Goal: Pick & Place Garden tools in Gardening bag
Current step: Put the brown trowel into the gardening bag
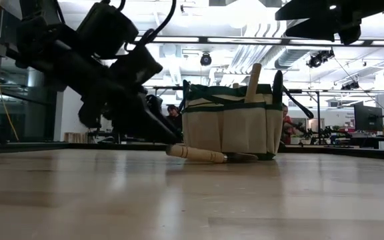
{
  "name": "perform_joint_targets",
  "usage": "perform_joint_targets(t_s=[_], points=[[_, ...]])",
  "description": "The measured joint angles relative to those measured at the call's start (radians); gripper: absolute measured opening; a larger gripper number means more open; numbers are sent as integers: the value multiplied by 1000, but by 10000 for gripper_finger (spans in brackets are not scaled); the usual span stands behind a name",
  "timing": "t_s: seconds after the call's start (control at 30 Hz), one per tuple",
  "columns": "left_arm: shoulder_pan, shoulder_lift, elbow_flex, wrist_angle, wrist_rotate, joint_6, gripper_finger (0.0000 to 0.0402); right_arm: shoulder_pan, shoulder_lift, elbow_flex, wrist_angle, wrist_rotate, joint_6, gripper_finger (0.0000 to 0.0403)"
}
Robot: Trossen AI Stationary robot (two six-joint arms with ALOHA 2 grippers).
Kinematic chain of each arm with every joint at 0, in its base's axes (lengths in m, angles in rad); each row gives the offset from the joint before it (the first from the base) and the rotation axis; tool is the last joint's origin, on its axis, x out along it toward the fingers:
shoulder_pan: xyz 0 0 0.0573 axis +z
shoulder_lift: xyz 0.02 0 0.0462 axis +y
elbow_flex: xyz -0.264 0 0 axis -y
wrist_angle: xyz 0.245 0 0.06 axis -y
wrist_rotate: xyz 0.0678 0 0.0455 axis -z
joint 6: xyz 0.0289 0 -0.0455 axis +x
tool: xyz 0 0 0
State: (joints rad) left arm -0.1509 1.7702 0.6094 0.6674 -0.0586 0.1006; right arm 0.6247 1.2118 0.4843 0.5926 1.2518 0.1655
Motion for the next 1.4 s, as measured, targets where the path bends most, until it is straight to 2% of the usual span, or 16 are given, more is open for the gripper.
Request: perform_joint_targets(t_s=[0.23, 0.5, 0.63, 0.83, 1.07, 1.4], points=[[0, 0, 0, 12, -1, -85, 161, -1, 0, 0, -22, -6, 43, 311], [0, 0, 0, 20, -29, -278, 161, -4, 0, 0, -74, -23, 102, 311], [0, 0, 19, 1, -31, -316, 161, -3, 0, 0, -74, -26, 103, 311], [0, 0, 122, -161, -39, -332, 161, -3, 0, 0, -74, -26, 103, 311], [0, 0, 217, -433, -156, -472, 161, -3, 0, 0, -74, -25, 104, 311], [-1, 0, 226, -435, -103, -503, 161, -3, 0, 0, -74, -25, 104, 311]])
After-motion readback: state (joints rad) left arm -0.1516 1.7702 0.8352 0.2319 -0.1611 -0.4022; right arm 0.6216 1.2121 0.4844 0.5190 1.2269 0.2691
